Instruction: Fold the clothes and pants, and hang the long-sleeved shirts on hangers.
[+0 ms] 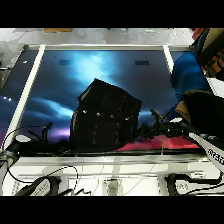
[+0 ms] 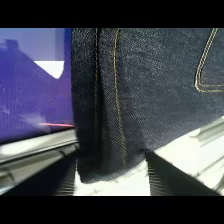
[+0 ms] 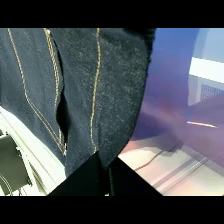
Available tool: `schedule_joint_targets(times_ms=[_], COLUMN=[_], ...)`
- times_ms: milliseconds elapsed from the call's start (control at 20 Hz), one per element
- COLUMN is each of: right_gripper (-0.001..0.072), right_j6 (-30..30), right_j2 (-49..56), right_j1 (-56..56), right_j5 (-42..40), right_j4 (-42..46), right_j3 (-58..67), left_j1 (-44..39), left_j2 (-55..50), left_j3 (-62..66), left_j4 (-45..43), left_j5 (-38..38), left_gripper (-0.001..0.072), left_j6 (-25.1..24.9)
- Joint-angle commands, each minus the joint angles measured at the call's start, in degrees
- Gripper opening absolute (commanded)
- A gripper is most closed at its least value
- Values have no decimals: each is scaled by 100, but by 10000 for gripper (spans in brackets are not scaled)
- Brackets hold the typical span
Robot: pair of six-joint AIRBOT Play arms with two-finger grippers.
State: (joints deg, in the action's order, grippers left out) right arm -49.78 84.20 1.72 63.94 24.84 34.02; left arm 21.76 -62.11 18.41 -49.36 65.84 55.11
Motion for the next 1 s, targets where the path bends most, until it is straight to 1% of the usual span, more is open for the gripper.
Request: schedule_joint_targets(times_ms=[0,50,100,200,300,350,400,500,550,600,650,750,850,950], right_gripper=[35,35,34,33,33,33,32,32,32,32,33,34,33,33], right_j6=[2,7,63,319,319,315,295,264,190,-15,-264,-713,-1038,-1268], right_j2=[-26,-72,-142,-426,-844,-1119,-1432,-2105,-2428,-2767,-3084,-3663,-4194,-4675], right_j1=[-2,-2,-2,-2,-4,-4,-4,-4,-4,-4,-2,-2,-2,-4], right_j5=[107,173,249,474,765,990,1200,1414,1447,1451,1456,1456,1449,1362], right_j4=[-24,-22,-22,28,240,376,470,522,514,433,275,-179,-623,-1060], right_j3=[2,4,4,4,87,199,343,706,927,1178,1438,1934,2376,2605], left_j1=[4,4,4,4,7,7,7,13,13,13,13,13,13,13], left_j2=[-133,-133,-129,-118,42,229,498,1233,1639,2122,2575,3536,4522,5327], left_j3=[-66,-61,-31,164,531,765,1025,1587,1862,2144,2367,2708,2782,2778], left_j4=[260,437,645,1150,2039,2601,3077,3560,3613,3615,3617,3615,3613,3591], left_j5=[-662,-693,-616,-256,289,496,568,496,374,149,-127,-798,-1631,-2100], left_gripper=[212,30,7,5,5,4,3,3,3,3,3,4,4,4], left_j6=[-52,-107,-398,-931,-1593,-1805,-1862,-1937,-1928,-1816,-1690,-1652,-1644,-1606])
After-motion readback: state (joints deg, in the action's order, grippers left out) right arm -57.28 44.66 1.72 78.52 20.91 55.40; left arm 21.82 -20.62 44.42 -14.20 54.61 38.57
